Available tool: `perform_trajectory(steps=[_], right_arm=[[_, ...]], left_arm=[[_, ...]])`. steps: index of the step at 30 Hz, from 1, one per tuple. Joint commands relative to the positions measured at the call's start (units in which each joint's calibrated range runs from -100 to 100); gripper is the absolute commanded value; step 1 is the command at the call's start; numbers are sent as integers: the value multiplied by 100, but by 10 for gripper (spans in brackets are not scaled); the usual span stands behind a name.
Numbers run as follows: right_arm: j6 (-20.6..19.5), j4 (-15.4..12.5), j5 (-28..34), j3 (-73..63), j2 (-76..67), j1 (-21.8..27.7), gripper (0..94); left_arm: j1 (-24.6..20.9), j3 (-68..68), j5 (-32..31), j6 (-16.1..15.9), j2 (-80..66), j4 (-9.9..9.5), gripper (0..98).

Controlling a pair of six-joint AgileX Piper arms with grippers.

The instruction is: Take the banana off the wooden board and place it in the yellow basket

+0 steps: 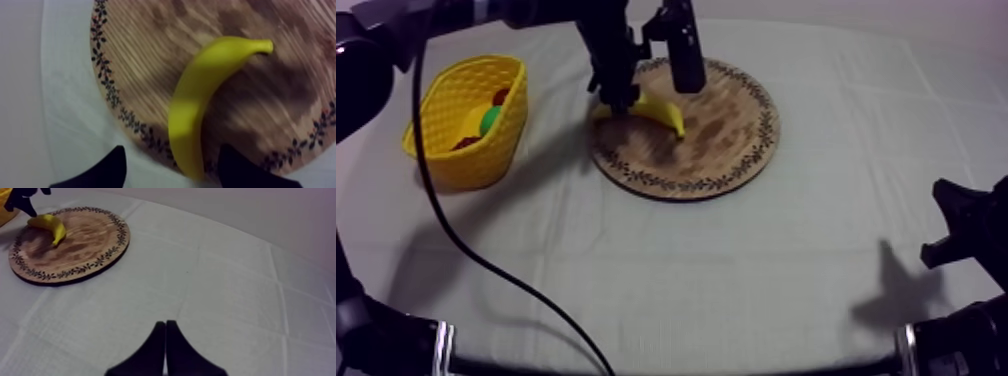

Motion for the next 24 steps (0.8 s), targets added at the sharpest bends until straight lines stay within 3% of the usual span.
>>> perform_trajectory(steps=[1, 16, 24], right_arm=[[1, 0, -1, -3, 0, 0, 3], [1, 0, -1, -3, 0, 0, 3], [1, 0, -1, -3, 0, 0, 3]], left_arm=[[8, -216, 4, 5, 272, -13, 676], [84, -1160, 126, 44, 1345, -146, 666], [83, -1368, 266, -70, 1461, -106, 622]])
